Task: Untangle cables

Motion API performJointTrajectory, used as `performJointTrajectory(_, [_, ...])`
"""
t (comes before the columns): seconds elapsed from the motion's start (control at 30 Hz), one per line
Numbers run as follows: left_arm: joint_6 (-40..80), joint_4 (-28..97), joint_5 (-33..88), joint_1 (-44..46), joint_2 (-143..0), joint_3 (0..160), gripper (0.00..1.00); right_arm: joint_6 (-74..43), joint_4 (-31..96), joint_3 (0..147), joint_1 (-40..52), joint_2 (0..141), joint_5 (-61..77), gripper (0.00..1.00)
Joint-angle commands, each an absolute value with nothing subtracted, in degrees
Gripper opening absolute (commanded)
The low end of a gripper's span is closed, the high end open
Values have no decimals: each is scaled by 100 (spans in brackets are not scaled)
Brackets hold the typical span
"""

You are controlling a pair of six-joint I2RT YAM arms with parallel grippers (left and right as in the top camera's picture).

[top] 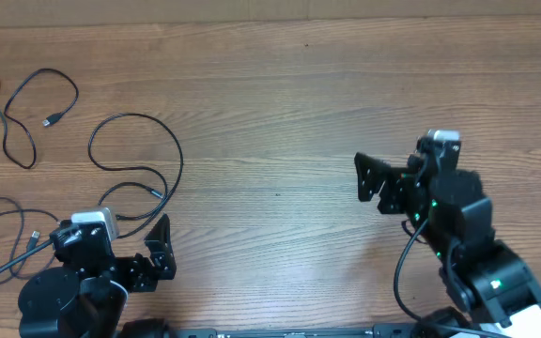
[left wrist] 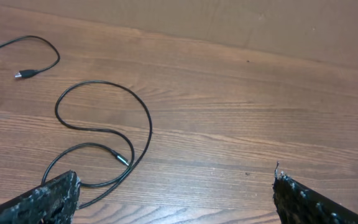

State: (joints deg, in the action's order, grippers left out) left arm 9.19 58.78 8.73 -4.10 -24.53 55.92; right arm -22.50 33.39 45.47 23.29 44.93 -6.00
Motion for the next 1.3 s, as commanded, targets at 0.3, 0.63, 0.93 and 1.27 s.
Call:
performJointTrajectory(0.3, [878, 5876, 838, -373, -2432, 5575, 100, -2290, 2849, 3129, 1249, 2606, -642, 100])
performJointTrajectory(0.63, [878, 5876, 838, -373, -2432, 5575, 100, -2290, 2294, 2290, 495, 847, -642, 100])
performJointTrajectory(0.93, [878, 5876, 838, -373, -2432, 5575, 100, -2290, 1256, 1175, -233, 12, -642, 100])
performJointTrajectory(1.27, [878, 5876, 838, -373, -2432, 5575, 100, -2290, 998, 980, -233, 12, -642, 100])
